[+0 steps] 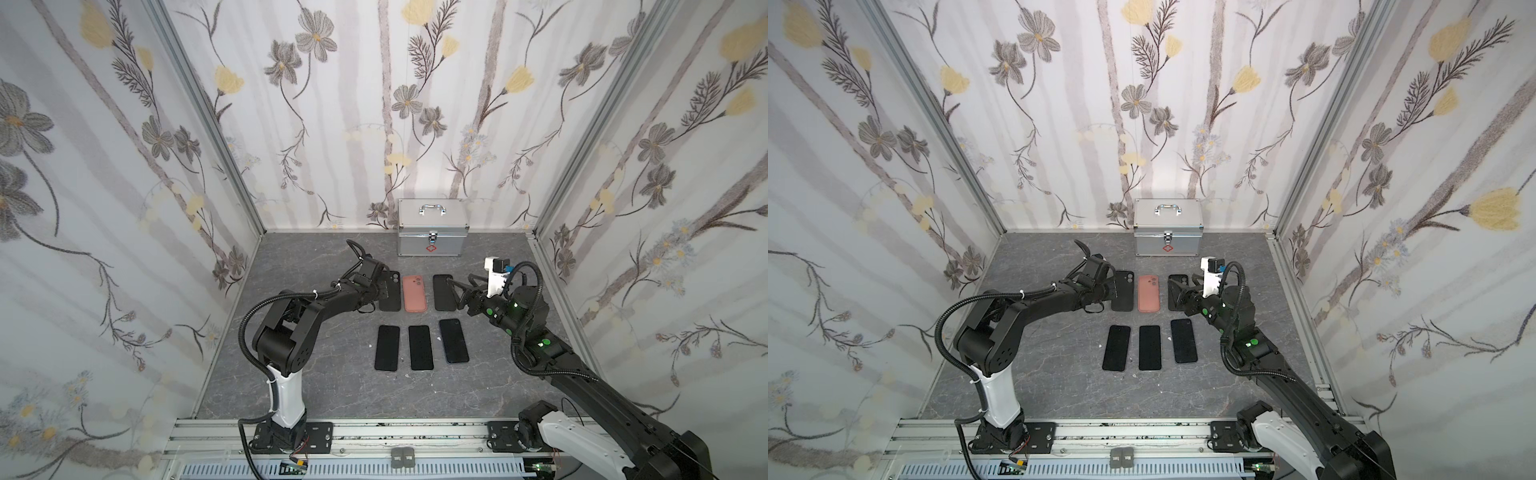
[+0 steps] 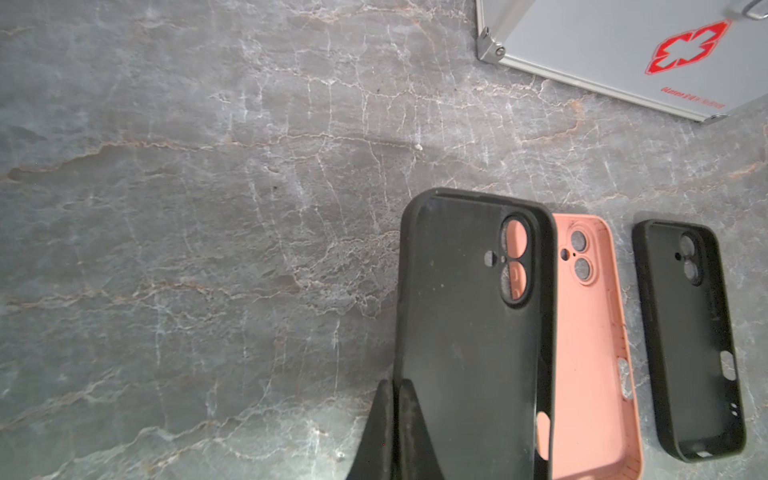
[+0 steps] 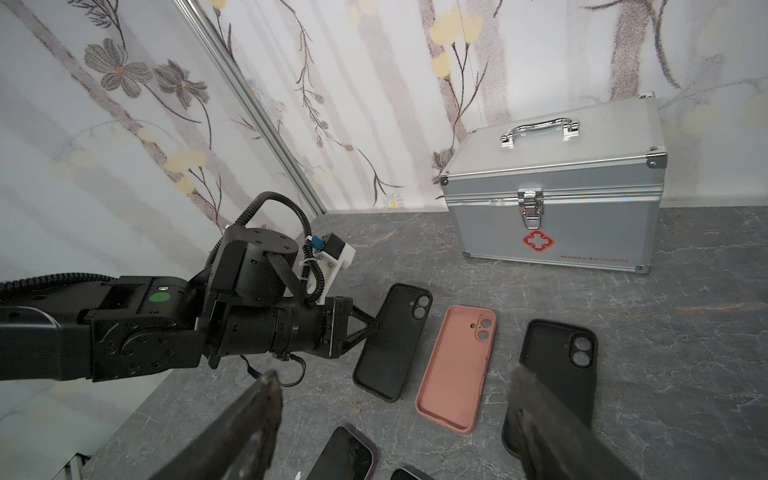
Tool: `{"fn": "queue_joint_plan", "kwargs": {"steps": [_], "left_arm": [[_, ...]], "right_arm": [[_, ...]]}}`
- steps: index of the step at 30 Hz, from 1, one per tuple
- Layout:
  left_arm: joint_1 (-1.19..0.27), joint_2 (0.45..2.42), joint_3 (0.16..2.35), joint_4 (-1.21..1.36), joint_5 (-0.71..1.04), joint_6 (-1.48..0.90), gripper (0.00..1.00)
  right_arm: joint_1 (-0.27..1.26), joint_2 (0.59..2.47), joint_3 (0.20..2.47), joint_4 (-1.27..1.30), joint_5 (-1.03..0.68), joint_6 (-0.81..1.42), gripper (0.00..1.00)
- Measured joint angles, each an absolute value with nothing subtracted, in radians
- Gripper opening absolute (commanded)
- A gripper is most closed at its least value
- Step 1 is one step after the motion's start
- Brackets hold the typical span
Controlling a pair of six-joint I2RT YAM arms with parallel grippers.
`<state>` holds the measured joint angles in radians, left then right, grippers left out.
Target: Take the phone out of the phone case
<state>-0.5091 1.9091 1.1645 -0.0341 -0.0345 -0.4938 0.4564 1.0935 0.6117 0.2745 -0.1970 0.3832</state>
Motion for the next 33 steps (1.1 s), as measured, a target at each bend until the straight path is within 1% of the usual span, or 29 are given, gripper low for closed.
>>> {"fn": "queue_joint_plan", "kwargs": {"steps": [6, 7, 10, 12, 16, 20, 22, 24, 26, 29, 30, 33], "left_arm": [[-0.495, 1.939, 1.172, -0.051, -0.023, -0.490, 0.00], [-0.494, 1.942, 1.174, -0.055, -0.024, -0.489, 0.02], [-0.493, 1.954, 1.182, -0.060, -0.023, -0.484, 0.17], [-0.493, 1.961, 1.188, -0.063, -0.022, -0.481, 0.23], [-0.492, 1.967, 1.201, -0.064, -0.017, -0.478, 0.34], [-0.491, 1.955, 1.204, -0.071, -0.004, -0.478, 0.43], [-0.491, 1.916, 1.188, -0.073, -0.002, -0.478, 0.47], [-0.492, 1.853, 1.166, -0.077, -0.002, -0.470, 0.53], [-0.497, 1.774, 1.131, -0.060, -0.005, -0.457, 0.56], [-0.500, 1.642, 1.026, 0.002, -0.007, -0.435, 0.64], [-0.500, 1.600, 0.987, 0.024, -0.007, -0.422, 0.68], [-0.495, 1.472, 0.873, 0.109, -0.008, -0.419, 0.82]], "right_arm": [[0.450, 1.101, 0.614, 0.257, -0.214, 0.373, 0.84], [0.450, 1.102, 0.614, 0.257, -0.215, 0.373, 0.84], [0.450, 1.110, 0.614, 0.257, -0.220, 0.373, 0.84], [0.450, 1.112, 0.614, 0.257, -0.224, 0.373, 0.84], [0.450, 1.113, 0.616, 0.257, -0.226, 0.373, 0.85], [0.446, 1.082, 0.621, 0.222, -0.200, 0.361, 0.87], [0.445, 1.040, 0.625, 0.210, -0.163, 0.340, 0.88], [0.445, 0.991, 0.626, 0.202, -0.117, 0.311, 0.97], [0.445, 0.944, 0.622, 0.200, -0.031, 0.290, 1.00], [0.442, 0.905, 0.581, 0.240, 0.141, 0.278, 0.95], [0.438, 0.900, 0.564, 0.254, 0.185, 0.273, 0.99], [0.406, 0.898, 0.514, 0.304, 0.309, 0.240, 1.00]]}}
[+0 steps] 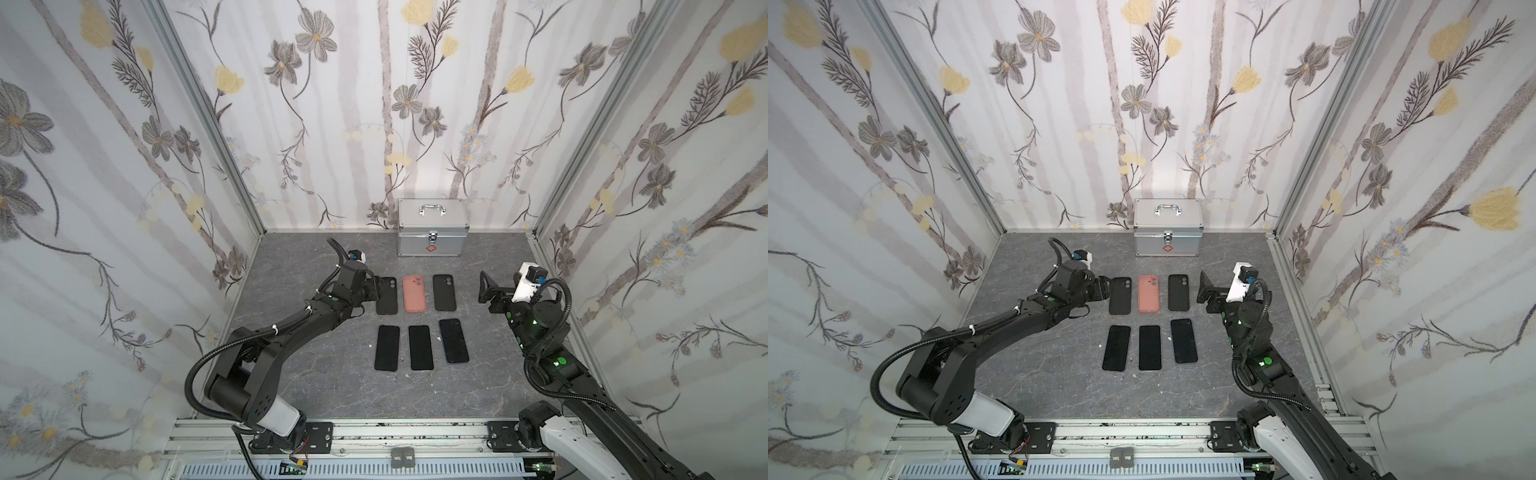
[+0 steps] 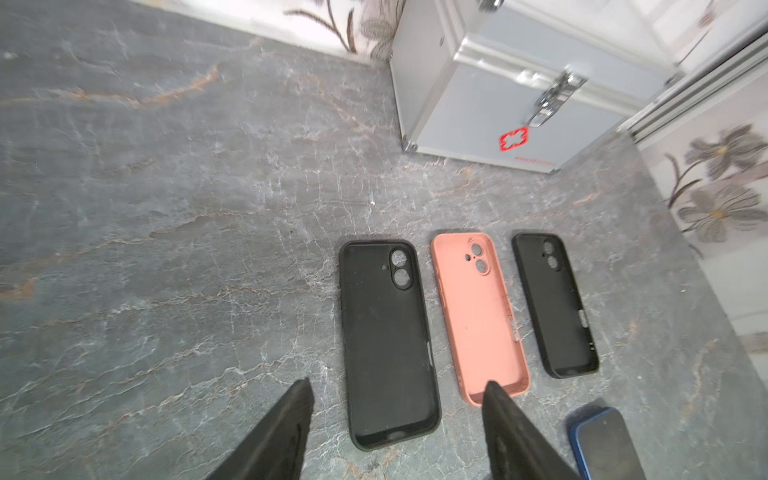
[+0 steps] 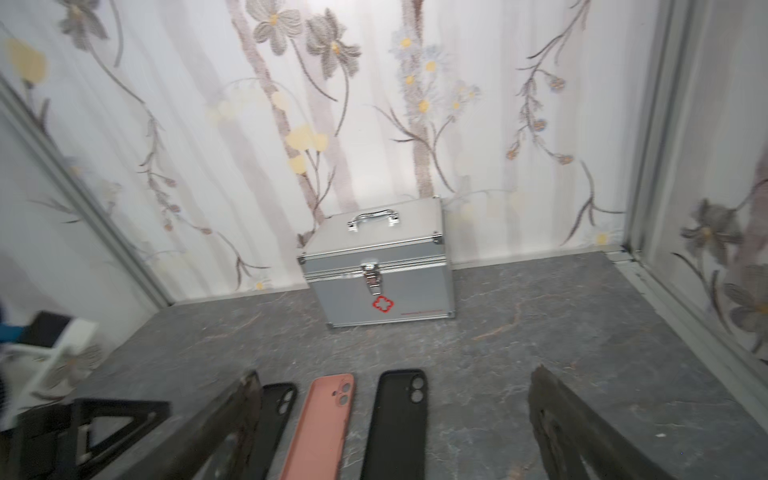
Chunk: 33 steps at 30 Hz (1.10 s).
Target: Take the phone out of the phone case
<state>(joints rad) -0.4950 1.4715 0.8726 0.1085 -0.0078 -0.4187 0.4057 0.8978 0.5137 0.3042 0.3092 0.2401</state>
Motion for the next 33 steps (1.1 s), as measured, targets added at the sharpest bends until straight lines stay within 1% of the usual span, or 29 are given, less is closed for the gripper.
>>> {"fn": "queue_joint_plan", "kwargs": {"steps": [2, 3, 7, 11, 16, 20, 24, 28, 33], "left_arm": [[-0.493, 1.383, 0.801, 0.172, -0.023, -0.414, 0.95], [-0.493, 1.353, 0.778, 0.195, -0.031, -0.411, 0.99], [-0.494, 1.203, 0.656, 0.293, -0.093, -0.368, 1.00], [-0.489, 1.079, 0.531, 0.391, -0.199, -0.306, 1.00], [-0.430, 1.001, 0.382, 0.524, -0.292, -0.158, 1.00], [-0.323, 0.999, 0.307, 0.614, -0.316, -0.109, 1.00], [-0.258, 1.039, 0.259, 0.683, -0.321, -0.053, 1.00], [-0.207, 1.119, 0.236, 0.754, -0.326, -0.029, 1.00], [-0.185, 1.252, 0.218, 0.870, -0.313, -0.022, 1.00]], "right_arm": [[0.373, 0.916, 0.506, 0.334, 0.363, 0.220, 1.00], [0.359, 0.924, 0.506, 0.344, 0.379, 0.212, 1.00], [0.276, 0.972, 0.500, 0.389, 0.432, 0.200, 1.00], [0.201, 1.011, 0.444, 0.458, 0.453, 0.191, 1.00], [0.127, 1.058, 0.398, 0.520, 0.451, 0.171, 1.00], [0.094, 1.112, 0.367, 0.571, 0.447, 0.139, 1.00], [0.070, 1.169, 0.335, 0.638, 0.422, 0.118, 1.00], [0.056, 1.224, 0.301, 0.715, 0.398, 0.110, 1.00], [0.053, 1.283, 0.263, 0.823, 0.373, 0.104, 1.00]]}}
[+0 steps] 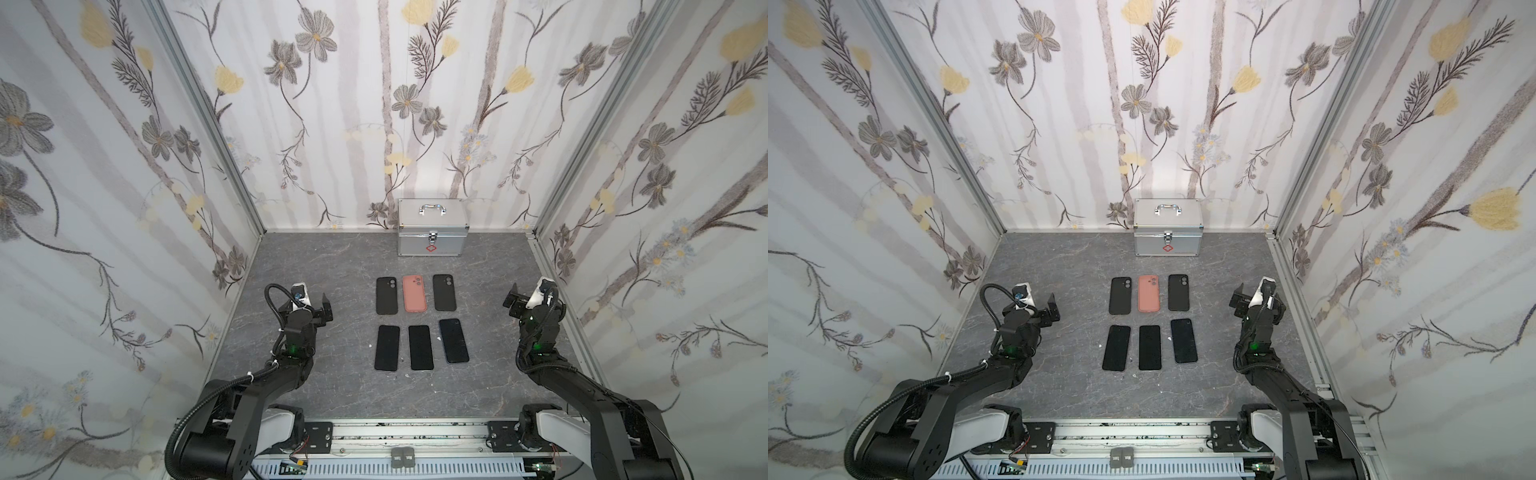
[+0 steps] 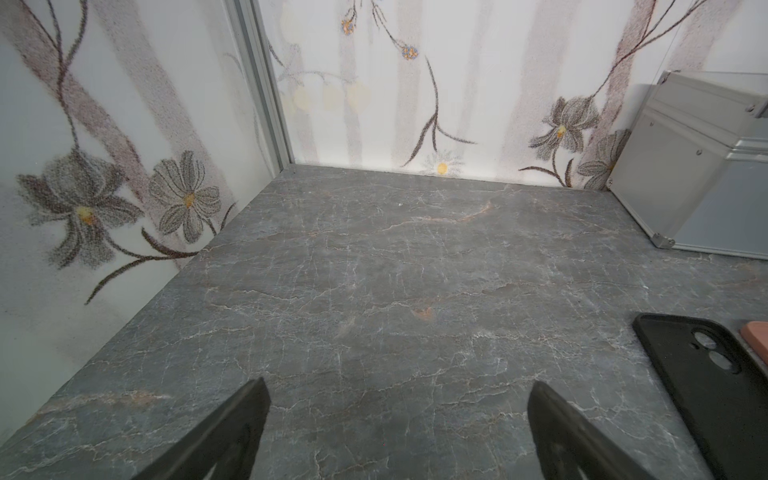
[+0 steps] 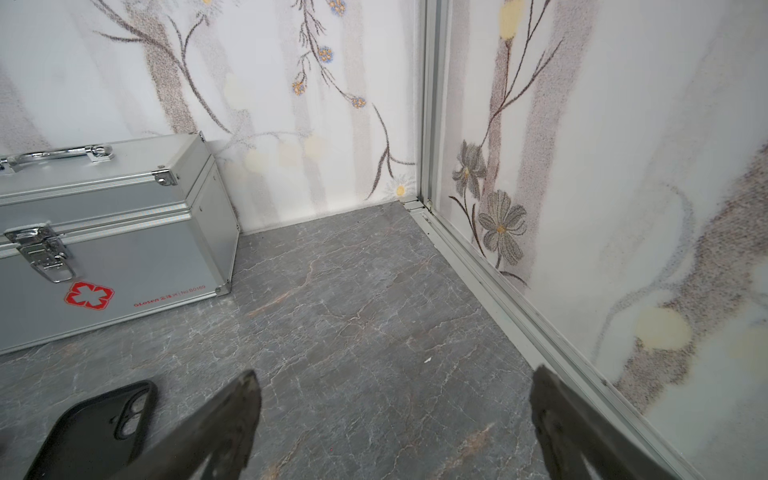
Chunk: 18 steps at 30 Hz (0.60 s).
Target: Take the phone out of the phone case
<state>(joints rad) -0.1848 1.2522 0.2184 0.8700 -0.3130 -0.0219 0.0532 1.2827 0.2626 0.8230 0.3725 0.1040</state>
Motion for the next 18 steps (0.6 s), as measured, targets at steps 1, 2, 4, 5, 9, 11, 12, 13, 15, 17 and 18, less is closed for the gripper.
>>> {"fn": "queue_joint_plan", "kwargs": {"steps": [1, 2, 4, 5, 9, 11, 12, 13, 15, 17, 18], "left_arm": [[-0.179, 1.279, 0.216, 0.894, -0.310, -0.022, 1.00], [-0.176, 1.303, 0.216, 0.914, -0.299, -0.021, 1.00], [-0.167, 1.344, 0.216, 0.973, -0.270, -0.013, 1.00], [-0.163, 1.364, 0.219, 1.000, -0.250, -0.006, 1.00], [-0.140, 1.429, 0.239, 1.082, -0.181, 0.027, 1.00], [-0.111, 1.459, 0.239, 1.126, -0.152, 0.026, 1.00], [-0.100, 1.472, 0.235, 1.148, -0.145, 0.026, 1.00], [-0.086, 1.490, 0.226, 1.182, -0.133, 0.022, 1.00], [-0.064, 1.534, 0.199, 1.251, -0.110, 0.010, 1.00], [-0.053, 1.574, 0.172, 1.304, -0.099, -0.001, 1.00], [-0.052, 1.578, 0.165, 1.320, -0.095, -0.005, 1.00]], "right_arm": [[0.053, 1.295, 0.258, 0.847, 0.372, 0.104, 1.00], [0.053, 1.309, 0.252, 0.878, 0.371, 0.104, 1.00], [0.052, 1.333, 0.247, 0.922, 0.363, 0.104, 1.00], [0.051, 1.347, 0.244, 0.951, 0.353, 0.104, 1.00], [0.039, 1.419, 0.233, 1.059, 0.319, 0.104, 1.00], [0.039, 1.444, 0.216, 1.099, 0.303, 0.102, 1.00], [0.038, 1.453, 0.210, 1.119, 0.290, 0.099, 1.00], [0.038, 1.467, 0.199, 1.156, 0.282, 0.096, 1.00], [0.038, 1.491, 0.175, 1.216, 0.264, 0.091, 1.00], [0.037, 1.489, 0.154, 1.249, 0.257, 0.088, 1.00], [0.037, 1.488, 0.145, 1.273, 0.255, 0.088, 1.00]]}}
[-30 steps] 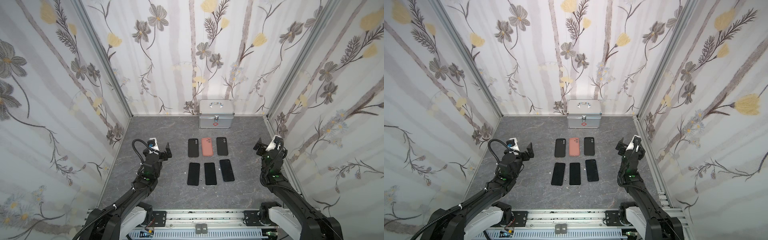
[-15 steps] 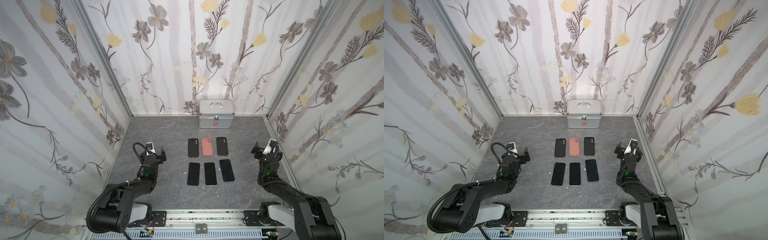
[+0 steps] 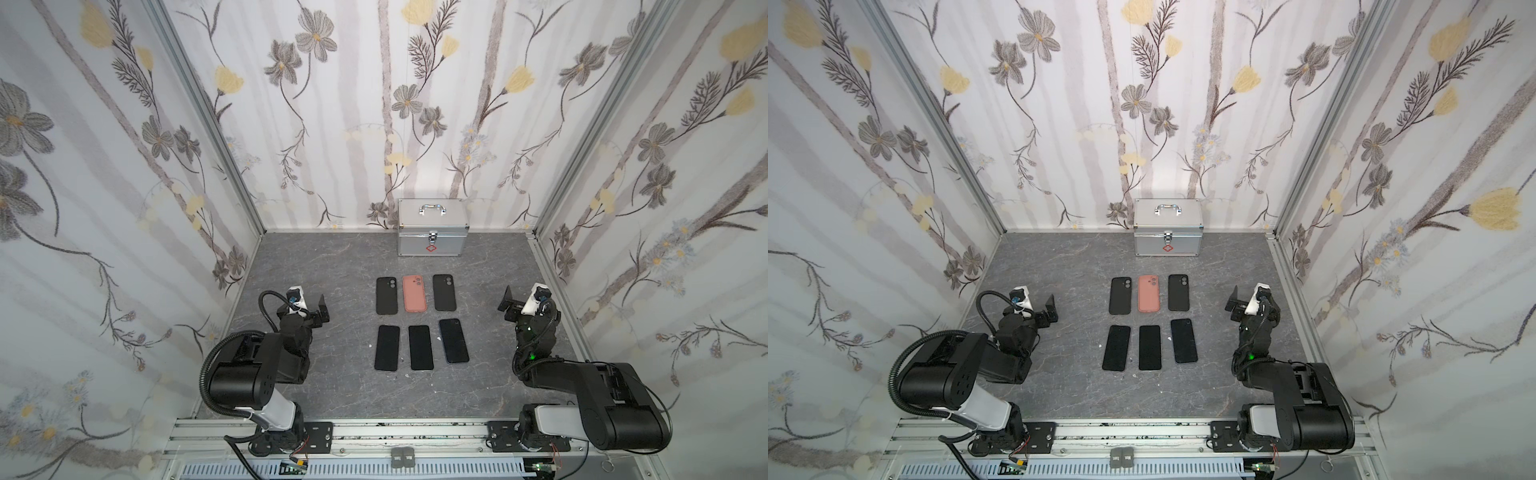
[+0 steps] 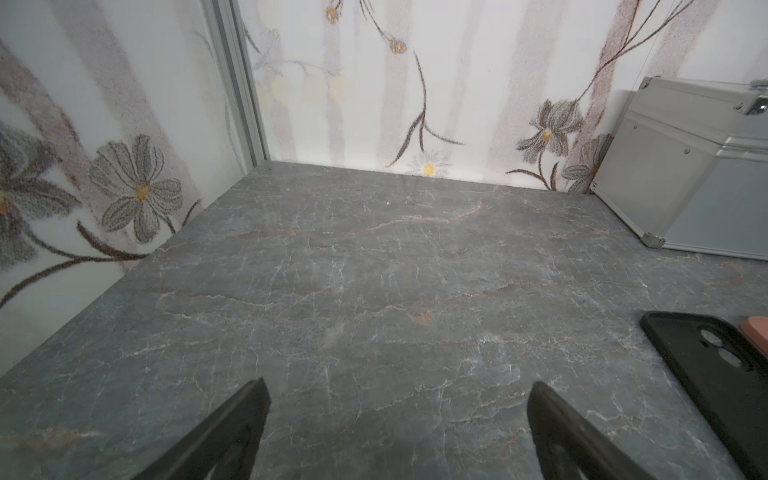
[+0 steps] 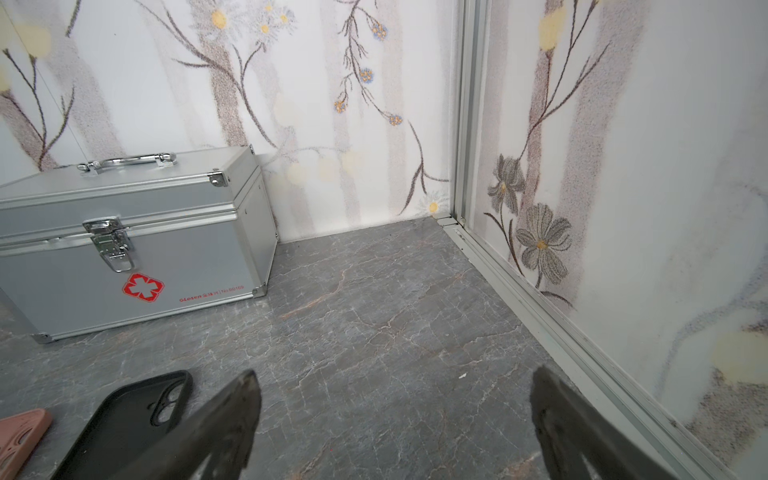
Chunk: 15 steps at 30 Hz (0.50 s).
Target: Take the phone out of the phone case
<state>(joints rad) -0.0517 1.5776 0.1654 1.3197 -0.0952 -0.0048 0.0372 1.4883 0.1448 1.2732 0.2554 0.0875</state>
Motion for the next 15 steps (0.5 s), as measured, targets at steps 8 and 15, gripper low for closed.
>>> {"fn": "queue_joint_plan", "kwargs": {"steps": [8, 15], "left_arm": [[-0.014, 1.585, 0.200, 1.377, -0.117, -0.067, 1.00], [-0.016, 1.584, 0.200, 1.372, -0.131, -0.082, 1.00]], "right_arm": [[0.036, 1.502, 0.175, 1.330, 0.202, 0.072, 1.00], [0.035, 1.503, 0.205, 1.289, 0.162, 0.060, 1.00]]}}
